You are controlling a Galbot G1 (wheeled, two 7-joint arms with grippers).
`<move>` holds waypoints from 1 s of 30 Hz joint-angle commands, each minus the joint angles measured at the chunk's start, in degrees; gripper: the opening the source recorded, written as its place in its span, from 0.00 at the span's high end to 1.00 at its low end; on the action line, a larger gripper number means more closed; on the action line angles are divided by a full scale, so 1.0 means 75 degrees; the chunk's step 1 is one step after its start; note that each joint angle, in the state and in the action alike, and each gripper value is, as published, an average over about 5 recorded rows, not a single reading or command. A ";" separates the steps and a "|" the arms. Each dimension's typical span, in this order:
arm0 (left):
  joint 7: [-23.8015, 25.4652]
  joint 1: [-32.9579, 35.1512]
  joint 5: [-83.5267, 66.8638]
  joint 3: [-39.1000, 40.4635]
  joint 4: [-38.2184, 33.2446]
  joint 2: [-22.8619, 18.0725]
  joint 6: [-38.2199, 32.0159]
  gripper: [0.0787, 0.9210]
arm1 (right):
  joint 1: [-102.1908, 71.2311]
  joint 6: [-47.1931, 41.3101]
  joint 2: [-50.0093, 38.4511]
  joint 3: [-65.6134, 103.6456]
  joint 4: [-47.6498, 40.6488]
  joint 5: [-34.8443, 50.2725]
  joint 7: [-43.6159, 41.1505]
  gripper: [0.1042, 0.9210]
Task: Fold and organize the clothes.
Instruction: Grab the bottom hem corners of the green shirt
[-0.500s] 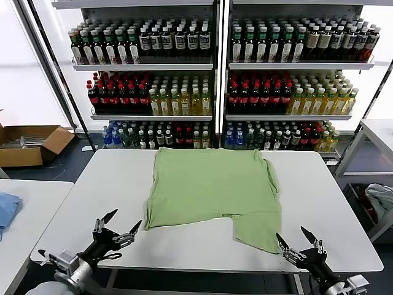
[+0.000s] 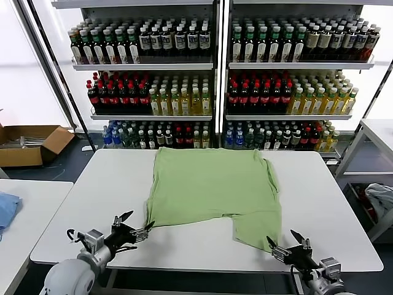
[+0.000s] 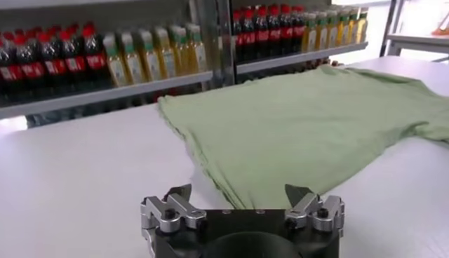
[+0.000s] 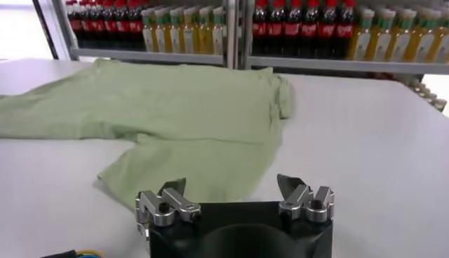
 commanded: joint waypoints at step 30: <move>-0.0304 -0.0053 -0.0167 0.0690 0.0459 -0.0082 0.0455 0.89 | -0.0183 0.2019 0.0335 -0.0179 -0.0114 0.0169 -0.1195 1.00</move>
